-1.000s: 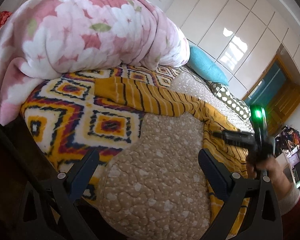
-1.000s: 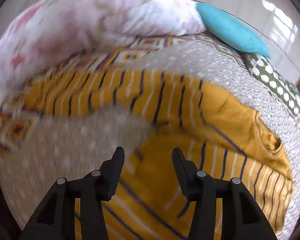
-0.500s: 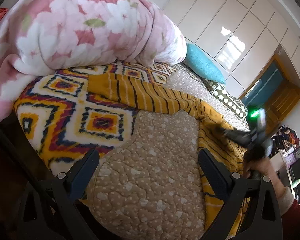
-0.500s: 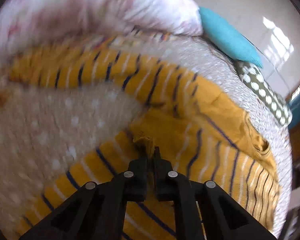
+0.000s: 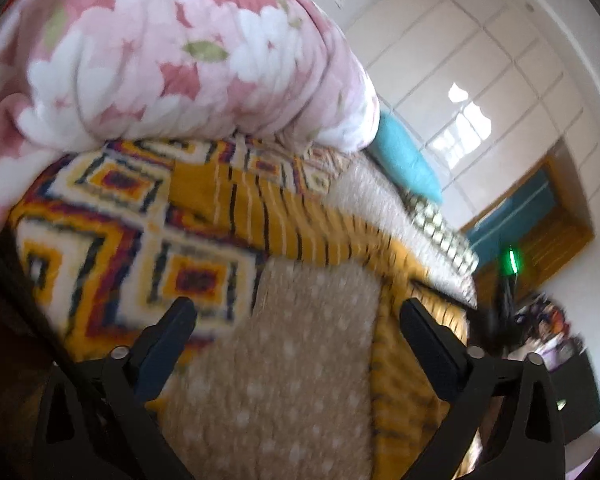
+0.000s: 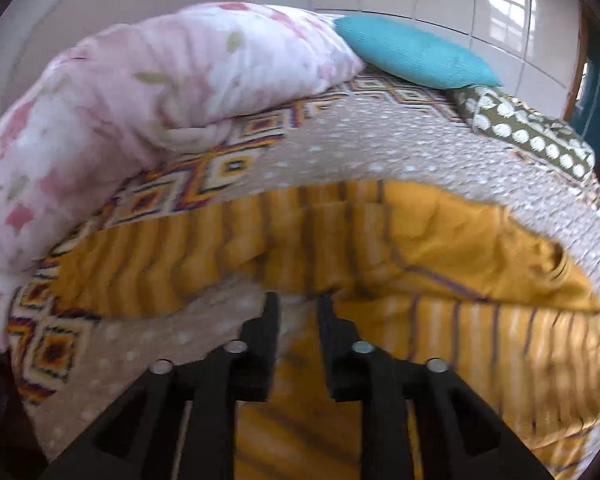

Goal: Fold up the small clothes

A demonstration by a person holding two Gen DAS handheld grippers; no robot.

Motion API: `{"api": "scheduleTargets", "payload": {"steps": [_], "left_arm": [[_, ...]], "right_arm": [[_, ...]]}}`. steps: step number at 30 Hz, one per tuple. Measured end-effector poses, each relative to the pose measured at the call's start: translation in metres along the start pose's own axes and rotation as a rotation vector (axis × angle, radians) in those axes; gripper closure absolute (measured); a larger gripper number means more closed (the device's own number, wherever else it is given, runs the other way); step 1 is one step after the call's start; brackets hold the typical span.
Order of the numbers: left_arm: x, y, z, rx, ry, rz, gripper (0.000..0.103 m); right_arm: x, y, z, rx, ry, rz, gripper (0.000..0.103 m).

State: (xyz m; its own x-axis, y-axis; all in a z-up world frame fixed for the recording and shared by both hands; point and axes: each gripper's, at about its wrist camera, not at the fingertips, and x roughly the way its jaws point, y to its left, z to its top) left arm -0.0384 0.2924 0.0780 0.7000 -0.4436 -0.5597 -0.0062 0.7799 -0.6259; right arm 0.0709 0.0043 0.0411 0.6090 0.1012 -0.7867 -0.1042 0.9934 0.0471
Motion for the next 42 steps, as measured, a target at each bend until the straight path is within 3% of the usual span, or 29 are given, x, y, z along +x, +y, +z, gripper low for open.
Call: {"api": "scheduleTargets", "payload": {"steps": [3, 9, 12, 15, 16, 17, 18, 19, 21, 24, 28, 32, 37, 42], "left_arm": [[0.030, 0.013, 0.026, -0.062, 0.010, 0.004, 0.001], [0.116, 0.051, 0.048, -0.315, 0.122, -0.061, 0.001], [0.137, 0.061, 0.055, -0.338, 0.097, -0.022, 0.002], [0.149, 0.051, 0.071, -0.290, 0.061, 0.041, 0.005], [0.153, 0.049, 0.075, -0.274, 0.056, 0.071, 0.012], [0.157, 0.046, 0.080, -0.256, 0.058, 0.117, 0.039], [0.161, 0.045, 0.084, -0.237, 0.076, 0.161, 0.072], [0.163, 0.041, 0.087, -0.213, 0.105, 0.196, 0.080], [0.158, 0.030, 0.091, -0.170, 0.100, 0.198, 0.089], [0.144, -0.014, 0.096, -0.032, 0.063, 0.217, 0.097], [0.136, -0.099, 0.101, 0.072, 0.076, 0.093, 0.097], [0.153, -0.202, 0.082, 0.174, 0.140, -0.049, 0.097], [0.193, -0.335, 0.023, 0.297, 0.280, -0.237, 0.097], [0.246, -0.415, -0.059, 0.396, 0.437, -0.328, 0.092]], "right_arm": [[-0.027, 0.006, -0.031, -0.029, -0.019, 0.027, 0.059], [-0.082, -0.018, -0.081, 0.014, -0.070, 0.015, 0.050], [-0.105, -0.036, -0.100, 0.041, -0.100, -0.007, 0.050], [-0.122, -0.056, -0.116, 0.086, -0.115, -0.033, 0.049], [-0.126, -0.064, -0.122, 0.112, -0.116, -0.043, 0.049], [-0.129, -0.073, -0.129, 0.142, -0.114, -0.055, 0.049], [-0.132, -0.079, -0.134, 0.160, -0.114, -0.066, 0.049], [-0.134, -0.085, -0.138, 0.175, -0.114, -0.079, 0.049], [-0.142, -0.099, -0.150, 0.206, -0.122, -0.105, 0.049], [-0.155, -0.120, -0.169, 0.269, -0.136, -0.121, 0.049], [-0.175, -0.146, -0.196, 0.345, -0.167, -0.126, 0.049], [-0.202, -0.168, -0.223, 0.389, -0.211, -0.146, 0.049], [-0.225, -0.196, -0.258, 0.447, -0.233, -0.177, 0.049], [-0.240, -0.231, -0.297, 0.566, -0.226, -0.199, 0.049]]}}
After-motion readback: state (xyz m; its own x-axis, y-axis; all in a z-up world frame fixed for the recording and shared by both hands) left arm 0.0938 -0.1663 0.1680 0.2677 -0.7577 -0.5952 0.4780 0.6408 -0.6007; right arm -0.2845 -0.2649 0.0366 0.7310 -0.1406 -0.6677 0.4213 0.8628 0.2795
